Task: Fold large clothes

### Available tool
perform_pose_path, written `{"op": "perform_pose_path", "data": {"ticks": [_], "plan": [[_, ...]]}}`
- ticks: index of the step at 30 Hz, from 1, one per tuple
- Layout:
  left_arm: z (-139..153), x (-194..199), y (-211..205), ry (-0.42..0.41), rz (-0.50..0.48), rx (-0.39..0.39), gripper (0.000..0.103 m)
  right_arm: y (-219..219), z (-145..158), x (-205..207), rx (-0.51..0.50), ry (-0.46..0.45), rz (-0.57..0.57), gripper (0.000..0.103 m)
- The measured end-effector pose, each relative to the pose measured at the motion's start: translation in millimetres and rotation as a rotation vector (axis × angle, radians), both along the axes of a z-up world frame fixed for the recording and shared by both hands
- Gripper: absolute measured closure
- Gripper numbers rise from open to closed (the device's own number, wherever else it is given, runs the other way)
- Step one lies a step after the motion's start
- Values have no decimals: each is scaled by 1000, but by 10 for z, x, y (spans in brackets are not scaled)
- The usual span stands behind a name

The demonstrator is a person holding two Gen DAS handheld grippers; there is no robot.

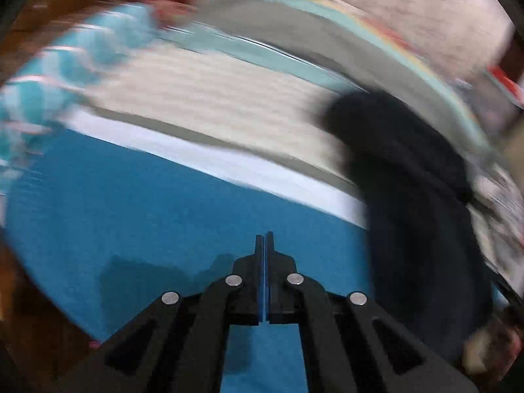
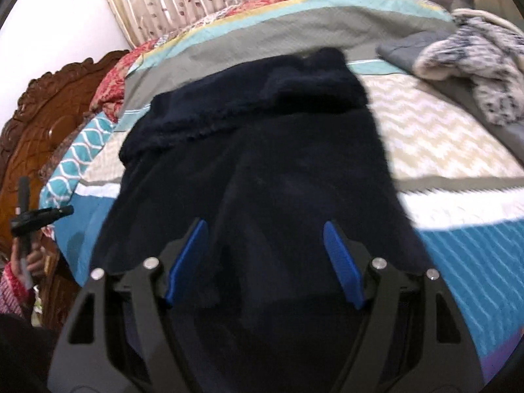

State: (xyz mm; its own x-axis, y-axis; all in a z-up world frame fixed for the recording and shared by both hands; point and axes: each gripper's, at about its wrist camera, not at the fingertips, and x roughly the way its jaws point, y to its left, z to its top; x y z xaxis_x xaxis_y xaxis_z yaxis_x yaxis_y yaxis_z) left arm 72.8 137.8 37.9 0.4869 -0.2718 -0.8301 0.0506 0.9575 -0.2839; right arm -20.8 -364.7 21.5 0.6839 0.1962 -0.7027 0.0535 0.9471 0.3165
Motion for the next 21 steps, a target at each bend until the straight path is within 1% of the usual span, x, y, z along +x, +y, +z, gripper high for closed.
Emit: {"op": "perform_pose_path", "data": {"ticks": [1, 4, 5, 6, 7, 9, 11, 13, 14, 15, 17, 18, 21], "plan": [[-47, -139, -257, 23, -76, -38, 75, -55, -1, -115, -8, -1, -7, 25], [-229, -459, -758, 85, -206, -67, 75, -285, -33, -423, 0, -6, -30, 22], [-317, -557, -886, 110, -232, -72, 75, -370, -61, -524, 4, -1, -41, 22], [-382, -594, -907, 128, -245, -71, 75, -461, -99, -614, 4, 9, -57, 22], [-477, -668, -979, 151, -257, -56, 75, -505, -137, -684, 4, 14, -70, 22], [-548, -793, -1050, 146, -246, -37, 75, -664, -204, -805, 20, 18, -105, 22], [-578, -901, -1016, 135, -215, -56, 75, -778, -277, -873, 54, 22, -128, 19], [-596, -1010, -933, 147, -181, -88, 75, -878, -436, -887, 135, 55, -135, 19], [-614, -1023, -871, 147, -169, -94, 75, -902, -496, -865, 162, 70, -131, 19], [-625, -1121, -860, 140, -157, -99, 75, -910, -591, -871, 203, 86, -123, 19], [-632, -1180, -744, 136, -149, -103, 75, -902, -727, -864, 268, 102, -120, 19], [-654, -1227, -707, 148, -148, -115, 75, -902, -771, -869, 298, 93, -131, 18], [-706, -1288, -569, 186, -166, -167, 75, -892, -787, -859, 343, 75, -125, 16]]}}
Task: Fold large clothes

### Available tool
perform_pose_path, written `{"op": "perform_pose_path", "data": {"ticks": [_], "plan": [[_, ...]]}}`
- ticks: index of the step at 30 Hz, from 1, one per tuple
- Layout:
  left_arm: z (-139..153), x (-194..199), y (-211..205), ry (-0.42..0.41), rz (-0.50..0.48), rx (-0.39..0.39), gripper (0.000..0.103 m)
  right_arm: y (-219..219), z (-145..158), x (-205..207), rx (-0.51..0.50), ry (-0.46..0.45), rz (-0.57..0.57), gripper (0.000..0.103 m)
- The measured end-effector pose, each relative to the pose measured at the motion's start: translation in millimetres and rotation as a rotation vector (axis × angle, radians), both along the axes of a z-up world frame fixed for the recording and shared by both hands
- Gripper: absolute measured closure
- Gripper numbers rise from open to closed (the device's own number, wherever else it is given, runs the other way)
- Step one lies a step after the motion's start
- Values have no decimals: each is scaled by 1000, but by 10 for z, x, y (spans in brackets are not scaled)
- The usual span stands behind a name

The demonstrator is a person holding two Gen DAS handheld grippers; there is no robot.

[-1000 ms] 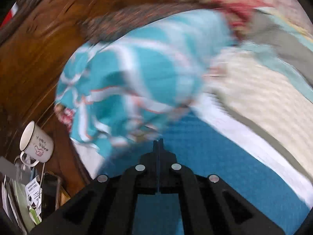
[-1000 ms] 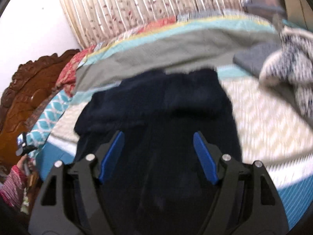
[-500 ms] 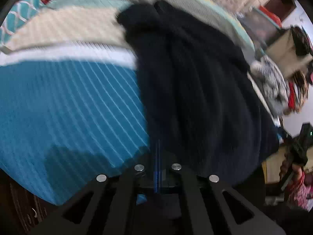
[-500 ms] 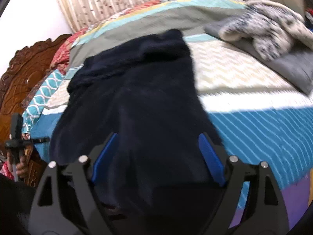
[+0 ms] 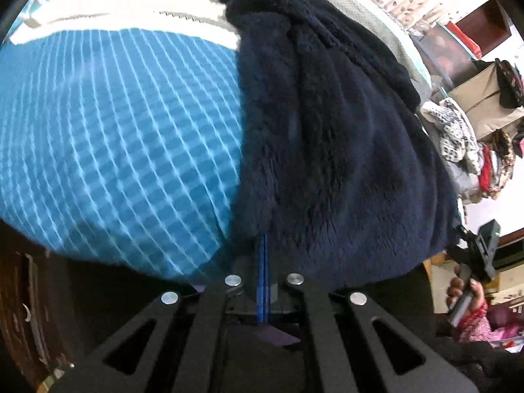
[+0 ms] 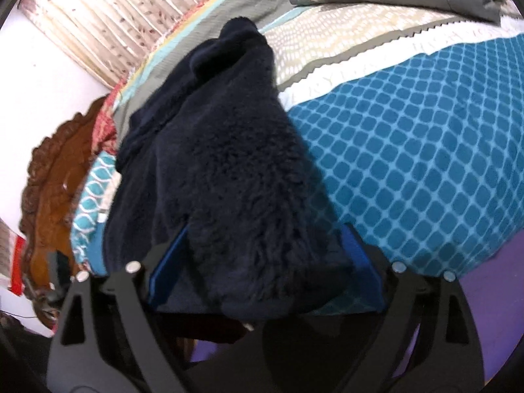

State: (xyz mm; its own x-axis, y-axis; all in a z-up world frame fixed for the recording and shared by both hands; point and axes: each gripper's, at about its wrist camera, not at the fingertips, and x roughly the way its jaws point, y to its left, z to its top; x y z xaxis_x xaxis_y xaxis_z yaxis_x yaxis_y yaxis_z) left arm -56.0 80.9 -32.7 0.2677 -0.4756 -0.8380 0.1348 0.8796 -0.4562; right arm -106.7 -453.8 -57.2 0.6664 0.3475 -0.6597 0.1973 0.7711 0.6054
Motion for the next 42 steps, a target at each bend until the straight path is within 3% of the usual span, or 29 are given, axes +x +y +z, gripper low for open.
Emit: {"op": "perform_pose_path", "data": {"ticks": [3, 5, 7, 9, 16, 20, 23, 24, 25, 26, 29, 32, 35, 42], "plan": [[-89, -77, -15, 34, -16, -64, 75, 49, -2, 13, 50, 4, 42, 16], [-144, -98, -71, 50, -30, -92, 75, 109, 10, 27, 66, 3, 77, 37], [-214, -77, -203, 63, -47, -91, 75, 182, 9, 29, 96, 12, 119, 73], [-256, -81, -323, 68, -89, -92, 75, 168, 46, -14, 116, 1, 114, 80], [31, -183, -398, -52, -160, -136, 76, 155, 220, -311, 101, -22, 77, 86], [291, -270, -262, -119, -165, -172, 76, 187, 125, -381, 114, 6, 76, 86], [351, -249, -101, -125, -102, -150, 76, 79, 113, -426, 106, -5, 0, 72], [348, -236, -52, -118, -84, -134, 76, 27, 131, -467, 106, -15, -26, 59], [323, -220, -2, -98, -67, -111, 76, -27, 166, -518, 102, -31, -53, 34], [290, -204, 33, -73, -60, -101, 76, -72, 213, -570, 91, -45, -81, 25], [206, -178, 97, -22, -50, -92, 76, -185, 396, -699, 55, -83, -93, 23], [173, -183, 65, -21, -56, -76, 75, -289, 514, -742, 36, -97, -118, 14], [114, -114, -133, -25, -67, -11, 74, -328, 546, -667, 15, -100, -123, 13], [-65, -33, -398, -57, -108, 174, 74, -116, 277, -104, 154, -63, -31, 13]]}}
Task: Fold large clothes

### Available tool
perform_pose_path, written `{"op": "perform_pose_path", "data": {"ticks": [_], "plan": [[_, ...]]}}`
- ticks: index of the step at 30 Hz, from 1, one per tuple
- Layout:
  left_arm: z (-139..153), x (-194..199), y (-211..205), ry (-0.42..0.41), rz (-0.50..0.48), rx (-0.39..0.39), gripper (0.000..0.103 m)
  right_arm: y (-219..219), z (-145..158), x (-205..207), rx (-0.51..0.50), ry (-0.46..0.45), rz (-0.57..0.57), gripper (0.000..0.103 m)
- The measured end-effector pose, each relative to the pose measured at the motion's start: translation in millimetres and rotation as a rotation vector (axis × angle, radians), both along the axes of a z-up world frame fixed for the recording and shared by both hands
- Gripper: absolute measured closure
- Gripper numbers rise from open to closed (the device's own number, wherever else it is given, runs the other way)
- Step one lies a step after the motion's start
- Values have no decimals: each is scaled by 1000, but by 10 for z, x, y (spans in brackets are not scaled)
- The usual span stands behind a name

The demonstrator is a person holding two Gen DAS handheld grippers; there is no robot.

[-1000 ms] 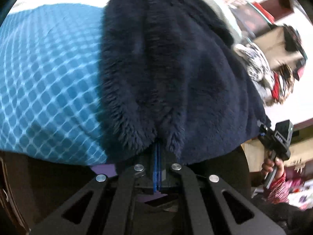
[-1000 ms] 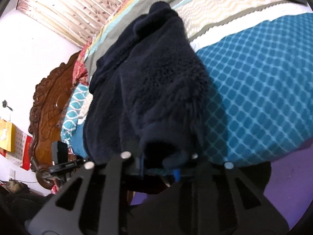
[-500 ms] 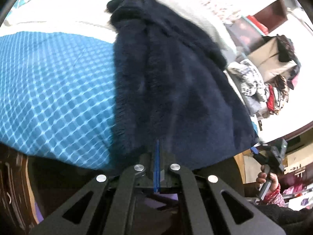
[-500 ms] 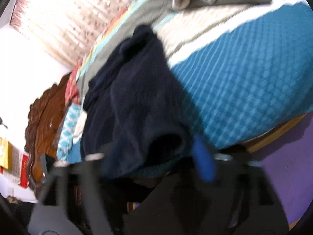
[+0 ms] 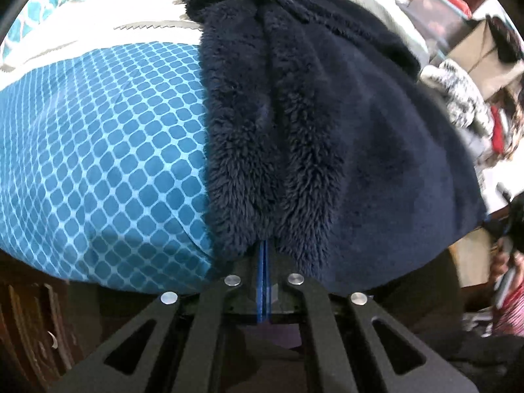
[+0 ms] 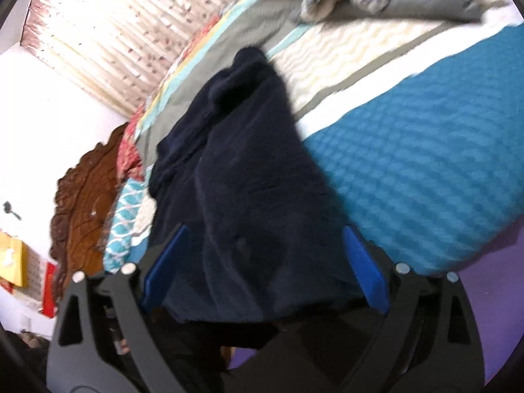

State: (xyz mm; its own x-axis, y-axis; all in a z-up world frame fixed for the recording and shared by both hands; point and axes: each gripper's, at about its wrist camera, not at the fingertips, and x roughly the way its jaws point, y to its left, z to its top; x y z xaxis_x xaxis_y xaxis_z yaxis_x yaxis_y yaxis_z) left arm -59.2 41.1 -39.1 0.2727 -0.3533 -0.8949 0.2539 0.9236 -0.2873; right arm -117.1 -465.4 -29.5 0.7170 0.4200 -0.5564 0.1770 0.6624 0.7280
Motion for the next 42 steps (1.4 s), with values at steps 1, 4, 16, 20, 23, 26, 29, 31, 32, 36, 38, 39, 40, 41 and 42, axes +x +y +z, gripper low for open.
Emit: {"op": "perform_pose_path", "data": {"ticks": [1, 4, 16, 20, 23, 26, 29, 31, 32, 36, 38, 39, 40, 41, 42], "plan": [[-22, -5, -19, -5, -5, 9, 74, 61, -56, 69, 24, 6, 24, 11], [-66, -5, -60, -20, -12, 26, 74, 202, -262, 250, 35, 68, 67, 8], [-166, -37, -69, -60, -33, 47, 74, 249, -416, 174, 65, 28, 13, 4], [-163, -62, -135, -63, -14, 51, 74, 302, -391, 181, 35, 35, 22, 4], [-136, -45, 25, -23, 0, -43, 74, 286, -398, 181, 54, 33, 39, 4], [-158, -72, 307, 13, 80, -212, 74, 245, -417, 172, 83, 31, 40, 4], [-204, -114, 404, 34, 102, -282, 63, 257, -414, 168, 83, 27, 44, 4], [-222, -145, 333, 63, 35, -305, 31, 261, -411, 161, 77, 24, 50, 4], [-215, -178, 278, 66, -7, -318, 2, 261, -410, 153, 77, 23, 51, 4], [-204, -325, -74, 110, -227, -337, -13, 259, -412, 134, 80, 21, 49, 4], [-181, -351, -111, 81, -229, -276, -13, 271, -411, 123, 78, 22, 48, 4], [-150, -366, -106, 66, -225, -264, -13, 271, -408, 120, 77, 23, 50, 4], [-77, -378, -92, 25, -209, -237, -13, 271, -403, 118, 74, 24, 52, 4], [7, -382, -55, -17, -191, -212, -13, 268, -400, 119, 71, 25, 54, 4], [94, -368, -16, -49, -174, -197, -13, 278, -396, 117, 68, 24, 55, 4]]}}
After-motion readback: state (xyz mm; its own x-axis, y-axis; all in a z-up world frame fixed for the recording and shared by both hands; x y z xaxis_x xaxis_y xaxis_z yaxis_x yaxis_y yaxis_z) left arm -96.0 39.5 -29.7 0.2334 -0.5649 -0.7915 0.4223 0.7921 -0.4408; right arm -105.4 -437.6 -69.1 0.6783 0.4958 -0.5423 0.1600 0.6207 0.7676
